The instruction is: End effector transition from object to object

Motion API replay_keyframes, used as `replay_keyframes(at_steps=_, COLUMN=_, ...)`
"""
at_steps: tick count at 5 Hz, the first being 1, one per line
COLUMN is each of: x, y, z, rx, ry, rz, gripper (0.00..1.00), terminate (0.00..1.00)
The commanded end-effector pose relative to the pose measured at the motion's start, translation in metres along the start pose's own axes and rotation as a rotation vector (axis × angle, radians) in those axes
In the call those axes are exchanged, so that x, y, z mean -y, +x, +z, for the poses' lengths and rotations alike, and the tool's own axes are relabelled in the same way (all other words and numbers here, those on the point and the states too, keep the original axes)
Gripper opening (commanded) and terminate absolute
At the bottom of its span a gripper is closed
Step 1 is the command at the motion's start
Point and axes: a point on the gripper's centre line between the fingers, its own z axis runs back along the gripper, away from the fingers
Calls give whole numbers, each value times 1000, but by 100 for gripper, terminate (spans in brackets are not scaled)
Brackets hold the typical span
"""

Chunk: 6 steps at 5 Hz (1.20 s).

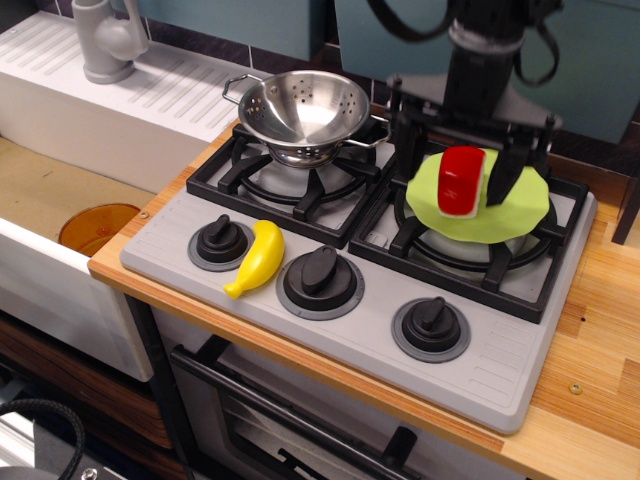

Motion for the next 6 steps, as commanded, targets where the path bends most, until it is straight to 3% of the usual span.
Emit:
replay_keyframes(at_steps=1, x=-9, y=2, z=46, rx=39, ry=-10, rz=-3, gripper=100, terminate=0)
replay_keyframes(at_steps=3, x=-52, y=-4, z=27, rx=118, ry=-7, rz=-72, gripper=100, terminate=0)
replay_keyframes(at_steps=6, x=-96, y=-10, z=10, rx=174, ry=25, rz=-101, gripper=100, terminate=0)
